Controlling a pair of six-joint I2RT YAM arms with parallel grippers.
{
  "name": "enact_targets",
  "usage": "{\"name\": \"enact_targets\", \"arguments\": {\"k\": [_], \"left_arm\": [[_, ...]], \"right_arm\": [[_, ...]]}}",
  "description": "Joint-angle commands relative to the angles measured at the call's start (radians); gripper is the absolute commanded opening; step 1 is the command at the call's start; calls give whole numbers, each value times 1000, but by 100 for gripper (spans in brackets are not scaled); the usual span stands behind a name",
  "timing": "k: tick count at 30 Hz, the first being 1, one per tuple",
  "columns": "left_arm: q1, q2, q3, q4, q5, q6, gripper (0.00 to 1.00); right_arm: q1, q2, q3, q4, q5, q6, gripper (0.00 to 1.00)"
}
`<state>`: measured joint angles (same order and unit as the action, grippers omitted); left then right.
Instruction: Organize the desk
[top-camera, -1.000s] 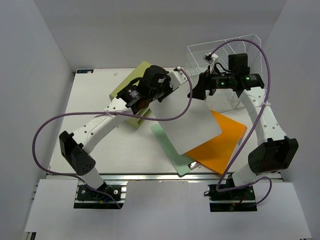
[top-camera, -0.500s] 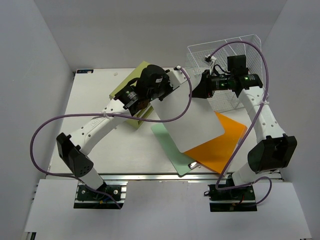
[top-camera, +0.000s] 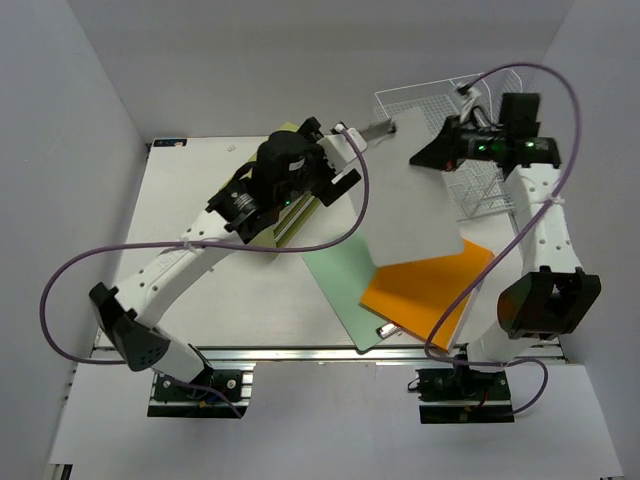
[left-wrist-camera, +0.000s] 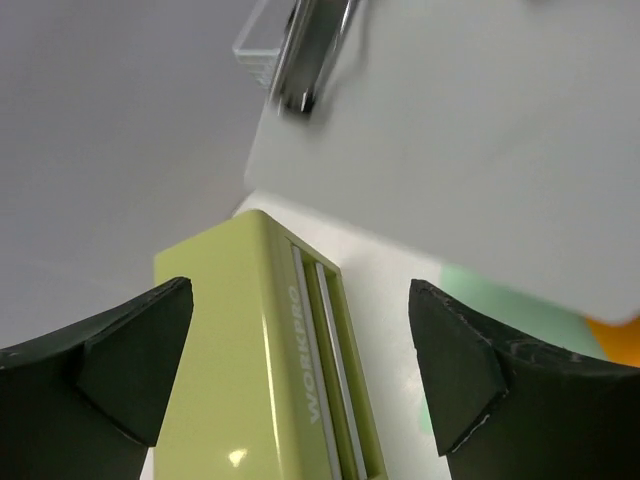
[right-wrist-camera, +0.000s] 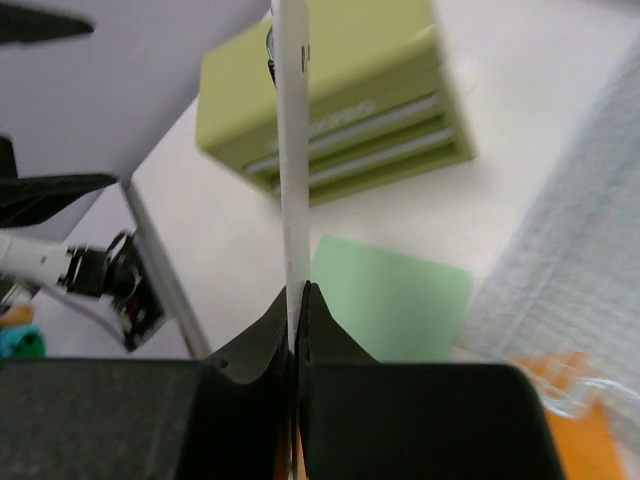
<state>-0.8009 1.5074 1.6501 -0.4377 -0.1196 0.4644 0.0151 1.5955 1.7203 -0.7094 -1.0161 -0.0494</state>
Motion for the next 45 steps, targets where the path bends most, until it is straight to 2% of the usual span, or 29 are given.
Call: {"name": "enact_targets", "arguments": {"k": [1,6,11,12,13,14,15,16,17,19,20,23,26,30,36,38,40,45], "left_arm": [[-3,-111,-45,108,-21,-29,98],[-3,-185,-131,165,-54,-49,98],[-3,-194,-145,139,-75,-66,98],[-3,-187,-141,133,-80,-69,98],[-3,-185,-139,125,-86,-73,98],[-1,-181,-136,120,-92,-76,98],[-3,-177,-135,116,-95,-76,98],[-3,-171,-134,113,-98,-81,98],[-3,-167,-133,111,-97,-82,98],[-3,-151,-128,103,-95,-89,98],[-3,-144,-125,102,-95,-89,98],[-3,-102,-89,80,-112,-98,98],[-3,-73,-70,62,-118,-99,98],[-3,-42,-47,57,-118,-92,98],[-3,-36,-49,50,-126,-81,98],[-3,-48,-52,45,-133,-82,98],[-3,-64,-64,39,-138,-83,98],[-3,-148,-153,63,-135,-83,98]], "right_arm": [[-137,15,189,-4,-91,69,0],[-338,92,292,99,-285,228,0],[-441,208,415,148,-406,282,0],[-454,215,404,257,-424,316,0],[-467,221,378,366,-481,464,0],[-478,218,336,524,-515,590,0],[-495,210,199,755,-545,759,0],[-504,208,123,1449,-573,1007,0],[-521,239,104,1757,-593,1534,0],[-523,421,347,2154,-646,1892,0],[-517,469,433,2167,-656,2022,0],[-514,474,409,2084,-624,1906,0],[-518,501,487,2012,-612,1835,0],[-515,506,545,2036,-605,1840,0],[-518,460,611,1983,-634,1792,0],[-524,422,630,2027,-656,1813,0],[-538,384,622,2103,-670,1817,0],[-575,235,452,2210,-668,1806,0]]}}
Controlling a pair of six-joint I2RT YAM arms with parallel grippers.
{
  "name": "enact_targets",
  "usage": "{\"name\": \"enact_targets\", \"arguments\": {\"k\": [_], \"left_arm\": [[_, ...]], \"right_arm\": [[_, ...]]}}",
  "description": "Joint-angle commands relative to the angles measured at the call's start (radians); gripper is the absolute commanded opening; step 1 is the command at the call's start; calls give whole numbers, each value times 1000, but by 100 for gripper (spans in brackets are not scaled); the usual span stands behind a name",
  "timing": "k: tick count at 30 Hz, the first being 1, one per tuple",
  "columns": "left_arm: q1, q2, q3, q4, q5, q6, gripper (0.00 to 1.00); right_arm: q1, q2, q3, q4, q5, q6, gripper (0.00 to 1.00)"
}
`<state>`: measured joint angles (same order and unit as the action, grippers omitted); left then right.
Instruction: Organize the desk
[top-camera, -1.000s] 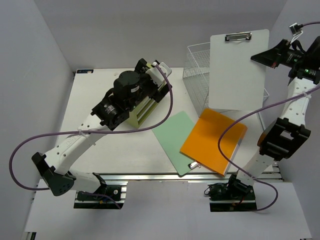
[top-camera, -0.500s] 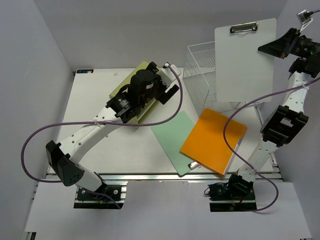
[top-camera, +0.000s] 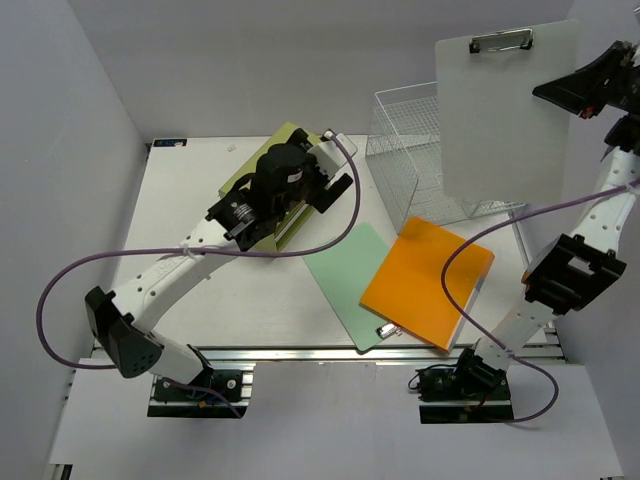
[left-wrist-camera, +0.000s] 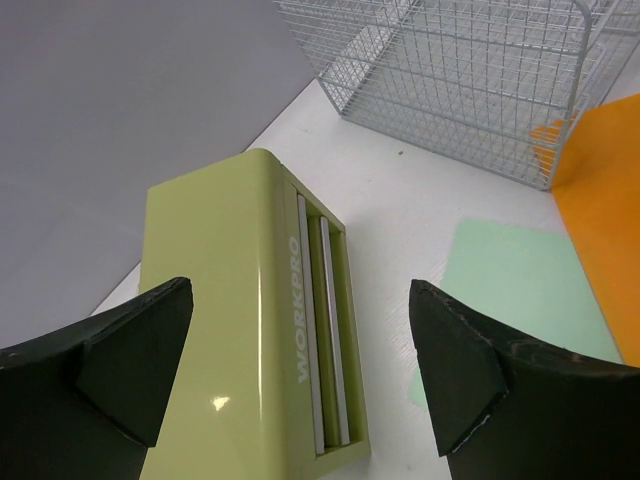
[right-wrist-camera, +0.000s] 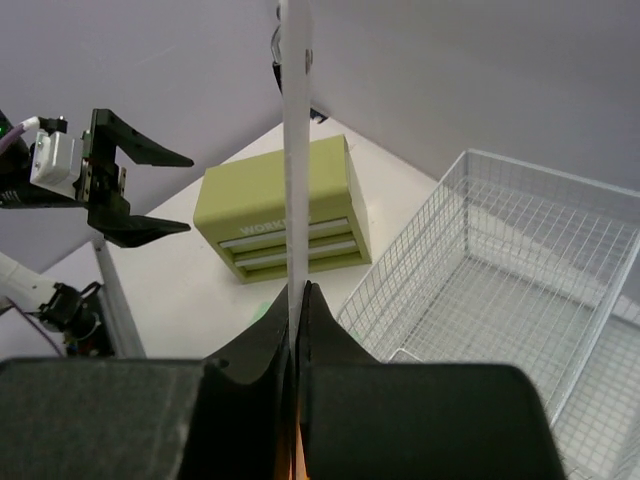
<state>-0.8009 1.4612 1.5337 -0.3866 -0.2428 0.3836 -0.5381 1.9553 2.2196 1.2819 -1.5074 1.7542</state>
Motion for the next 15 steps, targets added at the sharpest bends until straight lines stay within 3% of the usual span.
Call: {"name": "enact_targets", "arguments": {"k": [1,4,6,8,10,11,13,14,15], "left_arm": [[-3,-114,-49,17,-13,-3,98],[-3,-150,-72,11,-18,-11,98],[-3,-166,-79,3,-18,-20,98],[-3,-188,-92,-3,-13,-26,98],[-3,-202,-101,-15,-12,-35,98],[-3,-211,-106,-17,-12,-41,98],[-1,-220,-115,-23,-15,-45,98],[-3,-225,-124,-23,-13,-46,98],[-1,-226,-129,-24,-13,-46,98]], "right_arm": [[-28,-142,-84,212,-169,-27,0],[-30,-214,-271,257,-119,-82,0],[-33,-269,-387,131,-45,-204,0],[-31,-324,-461,208,33,-283,0],[-30,-364,-547,133,97,-367,0],[-28,-419,-589,47,151,-431,0],[-19,-485,-697,-152,209,-733,0],[-19,-551,-709,-340,310,-878,0],[-14,-582,-706,-764,370,-1232,0]]}}
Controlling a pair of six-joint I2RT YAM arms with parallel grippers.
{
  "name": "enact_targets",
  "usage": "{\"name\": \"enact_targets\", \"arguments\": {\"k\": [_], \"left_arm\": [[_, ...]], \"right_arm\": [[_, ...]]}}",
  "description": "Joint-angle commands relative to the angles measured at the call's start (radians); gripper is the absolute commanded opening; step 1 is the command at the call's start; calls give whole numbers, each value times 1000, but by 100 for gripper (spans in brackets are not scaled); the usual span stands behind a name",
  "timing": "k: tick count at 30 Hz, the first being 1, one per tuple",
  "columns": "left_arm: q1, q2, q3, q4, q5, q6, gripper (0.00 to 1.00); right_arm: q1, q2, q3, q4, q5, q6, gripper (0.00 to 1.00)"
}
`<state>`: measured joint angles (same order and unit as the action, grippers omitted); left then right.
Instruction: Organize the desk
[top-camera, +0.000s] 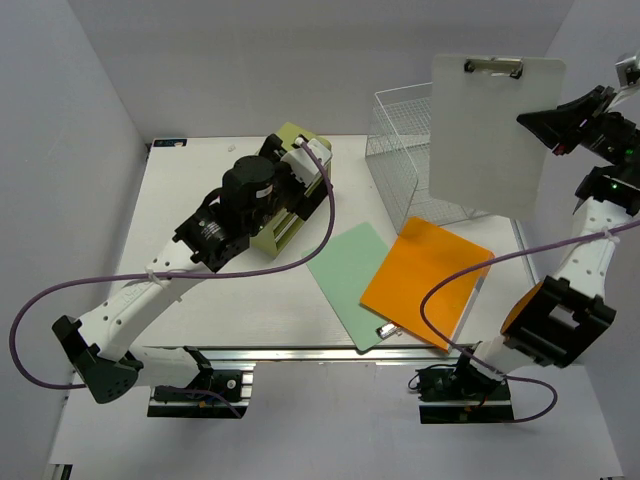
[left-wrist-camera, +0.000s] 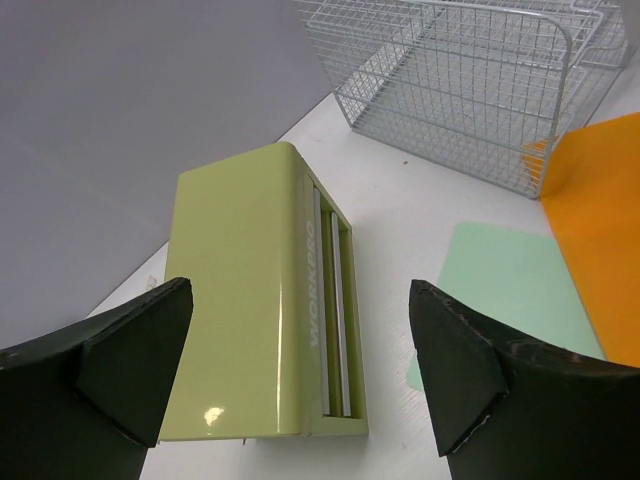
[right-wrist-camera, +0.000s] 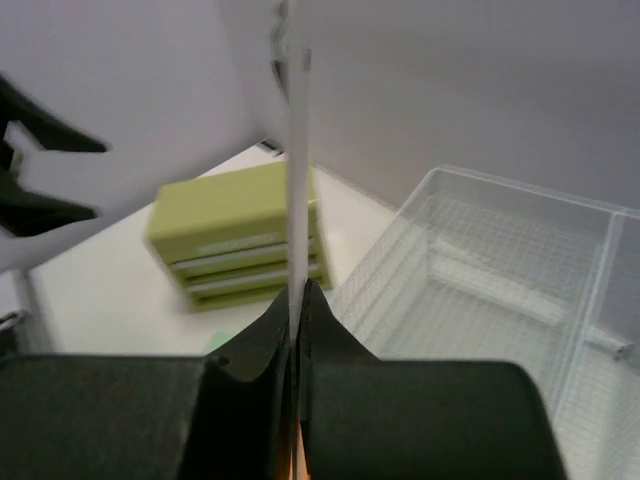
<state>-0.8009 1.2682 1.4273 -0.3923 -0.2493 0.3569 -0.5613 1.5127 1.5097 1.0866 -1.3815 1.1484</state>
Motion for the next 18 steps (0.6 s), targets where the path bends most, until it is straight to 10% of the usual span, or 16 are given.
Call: {"name": "enact_targets", "arguments": {"k": [1,8,18], "left_arm": [[-3,-33,-27,-17,-8,-19,98],[-3,16,-36,9,-25,-21,98],[-3,36,-57,47,-10,-50,98]], "right_arm": [[44,-167,20,-750,306,-797,0],[87,-396,-45,-847,743,-975,0],[87,-324,10,-889,874,-1125,0]]}}
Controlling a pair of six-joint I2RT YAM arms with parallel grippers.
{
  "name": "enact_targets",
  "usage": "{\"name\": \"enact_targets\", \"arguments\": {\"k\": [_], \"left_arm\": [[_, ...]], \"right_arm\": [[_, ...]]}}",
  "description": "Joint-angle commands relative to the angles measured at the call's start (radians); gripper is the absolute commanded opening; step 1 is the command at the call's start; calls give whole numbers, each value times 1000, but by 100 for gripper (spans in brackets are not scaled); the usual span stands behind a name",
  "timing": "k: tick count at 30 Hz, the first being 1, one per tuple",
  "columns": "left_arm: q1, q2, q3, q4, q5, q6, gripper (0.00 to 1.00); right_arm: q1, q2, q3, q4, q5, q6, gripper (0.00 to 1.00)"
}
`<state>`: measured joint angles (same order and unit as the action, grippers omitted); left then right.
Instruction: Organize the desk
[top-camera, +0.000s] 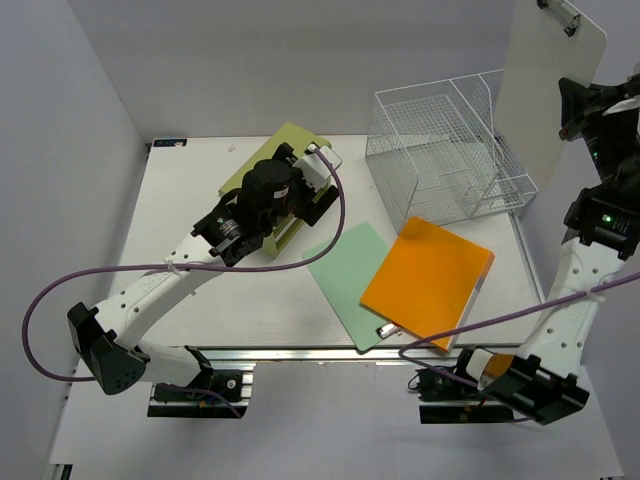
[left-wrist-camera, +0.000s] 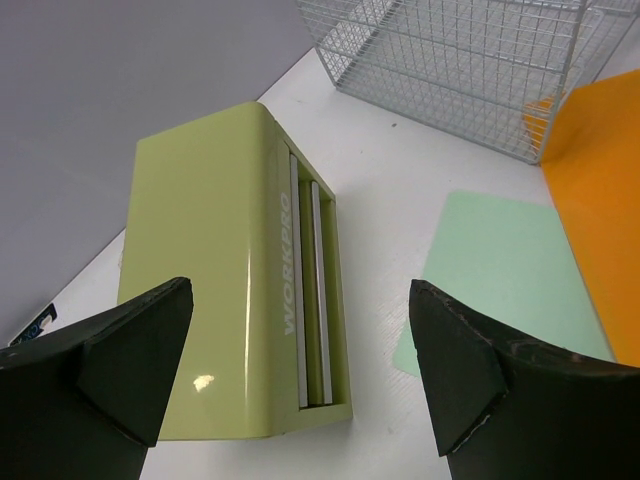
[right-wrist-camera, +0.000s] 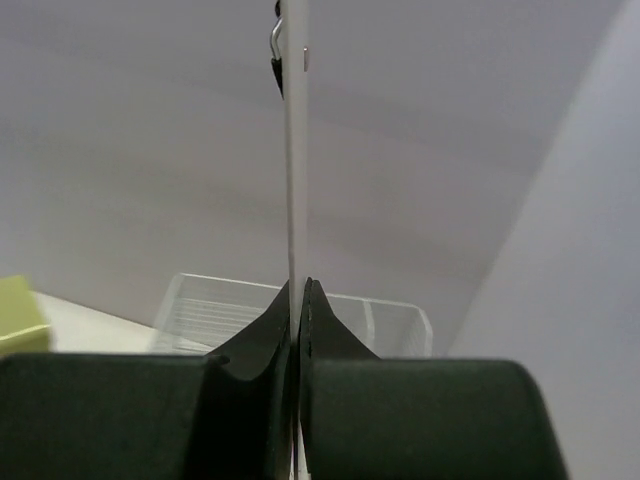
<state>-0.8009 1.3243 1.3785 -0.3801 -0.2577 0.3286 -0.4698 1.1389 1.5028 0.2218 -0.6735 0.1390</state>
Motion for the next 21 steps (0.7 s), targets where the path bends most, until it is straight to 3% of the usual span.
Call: {"name": "enact_targets", "arguments": {"k": [1,5,10,16,21], "left_arm": [[-1,-20,-12,37,-8,-26,98],[-3,-30,-36,49,-23,-45,98],[-3,-34,-67,69,-58,-62,98],[-1,-14,-101,105,-115,-89,98],[-1,7,-114,145,-158,-108,98]], "right_arm": [[-4,74,36,-30,170,-136,0],[-4,99,-58,94,206,-237,0],[-6,192,-82,237,84,-257,0],[-6,301,-30,269,-26,-297,0],[-4,372,-6,310,-130,-222,0]]}}
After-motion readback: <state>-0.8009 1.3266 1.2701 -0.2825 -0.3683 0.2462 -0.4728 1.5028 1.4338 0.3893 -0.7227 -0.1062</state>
